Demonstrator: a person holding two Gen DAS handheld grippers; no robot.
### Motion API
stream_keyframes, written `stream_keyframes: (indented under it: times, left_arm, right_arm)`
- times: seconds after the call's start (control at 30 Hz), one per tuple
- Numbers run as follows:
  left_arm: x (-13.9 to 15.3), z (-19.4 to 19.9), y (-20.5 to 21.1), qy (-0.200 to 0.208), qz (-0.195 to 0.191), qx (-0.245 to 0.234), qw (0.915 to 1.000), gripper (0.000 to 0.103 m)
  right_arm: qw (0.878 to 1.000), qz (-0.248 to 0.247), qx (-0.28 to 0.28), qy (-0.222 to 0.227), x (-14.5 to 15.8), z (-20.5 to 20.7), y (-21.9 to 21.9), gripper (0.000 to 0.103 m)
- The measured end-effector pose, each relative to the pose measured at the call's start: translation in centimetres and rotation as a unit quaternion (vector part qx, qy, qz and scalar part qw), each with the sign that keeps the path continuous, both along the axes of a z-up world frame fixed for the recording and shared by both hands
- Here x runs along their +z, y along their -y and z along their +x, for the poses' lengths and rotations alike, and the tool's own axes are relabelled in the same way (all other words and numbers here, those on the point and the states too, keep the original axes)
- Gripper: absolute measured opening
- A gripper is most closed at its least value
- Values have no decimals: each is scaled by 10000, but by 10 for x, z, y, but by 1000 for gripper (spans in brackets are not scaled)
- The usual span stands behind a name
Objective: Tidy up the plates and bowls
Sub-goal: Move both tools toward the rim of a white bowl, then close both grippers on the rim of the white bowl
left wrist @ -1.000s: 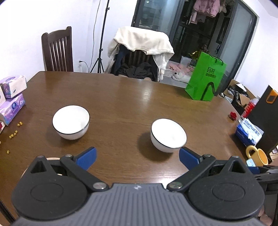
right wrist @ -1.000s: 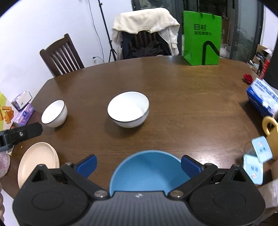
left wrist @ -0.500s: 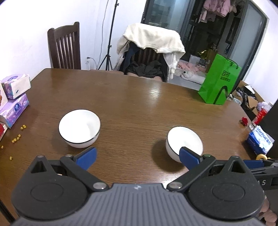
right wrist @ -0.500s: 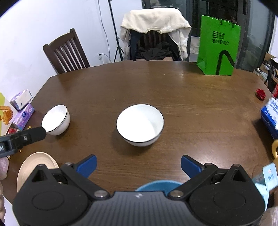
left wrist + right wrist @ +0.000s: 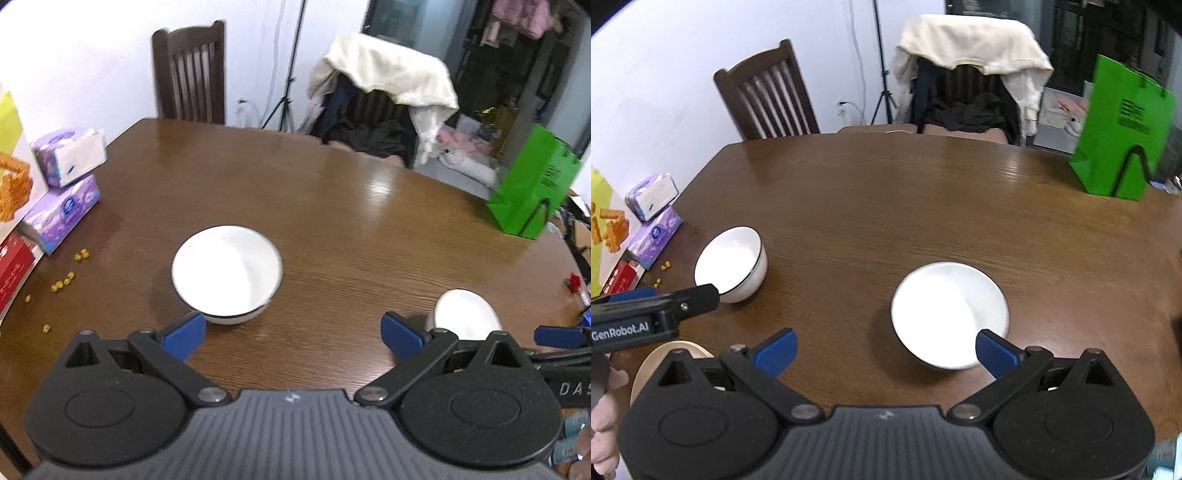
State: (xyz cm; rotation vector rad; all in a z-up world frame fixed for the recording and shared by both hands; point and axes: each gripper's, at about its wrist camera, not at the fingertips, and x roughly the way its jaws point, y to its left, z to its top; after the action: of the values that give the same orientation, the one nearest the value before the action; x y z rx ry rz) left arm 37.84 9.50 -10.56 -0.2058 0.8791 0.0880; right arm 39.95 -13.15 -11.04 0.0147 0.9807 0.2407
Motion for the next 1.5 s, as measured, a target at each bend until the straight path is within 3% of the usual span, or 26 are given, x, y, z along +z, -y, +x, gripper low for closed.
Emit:
stream_keyframes:
  times: [0.57,1.07,1.17,1.3,1.4,1.5]
  left_arm:
    - [-26,48,-89,-379,133,1095,9932,101]
    - [-66,79,-120,-942,-127,1354,9862,75]
    - [-70,82,-121,-989,-143,1369,9855,70]
    - [-78,88,-124,-1140,-238,1376,9836,53]
    - [-84,93,-126,-1200,-353,1410,9821,47]
    - [-87,97,-126,-1231,-360,1382,9821,38]
  right_arm:
    - [9974,88,672,-235,-24,77,-90,101]
    - [9944,63,916,-517,-58,132,-154,91]
    - [9941,44,927,-570,-65,136,-161,79]
    - [9934,-7,961,-629,-73,143,-167,67]
    - [9925,16,994,-705,-77,148,-171,52]
    - [9914,-12,1054,-781,-83,151,-176,45]
